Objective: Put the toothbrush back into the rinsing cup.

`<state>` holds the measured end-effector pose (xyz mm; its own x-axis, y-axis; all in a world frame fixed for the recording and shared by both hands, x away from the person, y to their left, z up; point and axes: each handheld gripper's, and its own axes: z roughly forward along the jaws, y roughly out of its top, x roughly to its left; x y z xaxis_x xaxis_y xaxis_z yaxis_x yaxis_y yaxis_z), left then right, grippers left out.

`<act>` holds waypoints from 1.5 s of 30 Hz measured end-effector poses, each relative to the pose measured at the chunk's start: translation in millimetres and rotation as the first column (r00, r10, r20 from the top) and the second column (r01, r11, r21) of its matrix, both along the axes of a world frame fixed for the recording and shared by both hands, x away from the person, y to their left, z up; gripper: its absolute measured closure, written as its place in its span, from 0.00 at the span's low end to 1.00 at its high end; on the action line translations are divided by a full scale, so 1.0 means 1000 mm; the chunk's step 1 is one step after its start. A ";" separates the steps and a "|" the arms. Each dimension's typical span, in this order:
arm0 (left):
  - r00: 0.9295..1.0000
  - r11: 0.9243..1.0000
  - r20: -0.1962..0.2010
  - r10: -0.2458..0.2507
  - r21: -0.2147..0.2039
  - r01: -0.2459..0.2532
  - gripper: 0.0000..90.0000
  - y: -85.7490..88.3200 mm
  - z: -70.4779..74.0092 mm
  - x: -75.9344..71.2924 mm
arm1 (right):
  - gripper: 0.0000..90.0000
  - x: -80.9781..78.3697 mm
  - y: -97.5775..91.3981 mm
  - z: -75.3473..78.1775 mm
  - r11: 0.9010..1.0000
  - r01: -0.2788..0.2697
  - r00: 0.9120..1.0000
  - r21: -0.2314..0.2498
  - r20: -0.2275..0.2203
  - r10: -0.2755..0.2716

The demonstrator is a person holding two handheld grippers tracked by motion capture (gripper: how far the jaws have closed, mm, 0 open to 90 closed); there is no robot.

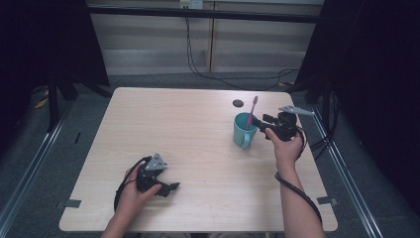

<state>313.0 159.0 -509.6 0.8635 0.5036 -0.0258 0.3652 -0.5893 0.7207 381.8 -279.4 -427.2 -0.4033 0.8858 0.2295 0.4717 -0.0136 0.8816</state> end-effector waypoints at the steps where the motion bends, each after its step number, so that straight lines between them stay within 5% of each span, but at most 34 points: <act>1: 1.000 1.000 0.000 0.000 0.000 0.000 0.13 0.000 0.000 0.000 | 0.42 0.000 0.000 0.000 1.000 0.002 1.000 -0.005 -0.004 -0.002; 14: 1.000 1.000 0.000 0.000 0.000 0.000 0.13 0.000 0.000 0.000 | 0.30 -0.009 0.000 0.003 0.998 -0.031 0.998 -0.051 -0.058 0.028; 28: 1.000 1.000 0.000 0.000 0.000 0.000 0.13 0.000 0.000 0.000 | 0.24 -0.025 -0.004 0.008 0.992 -0.078 0.995 -0.099 -0.063 0.072; 45: 1.000 1.000 0.002 0.000 0.002 0.000 0.13 0.000 0.000 0.000 | 0.19 -0.051 -0.006 0.009 0.985 -0.137 0.990 -0.102 -0.053 0.132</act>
<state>313.1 159.2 -509.4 0.8636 0.5036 -0.0230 0.3637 -0.5909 0.7201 330.7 -285.4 -418.0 -0.5112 0.8445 0.1595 0.5033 0.1438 0.8521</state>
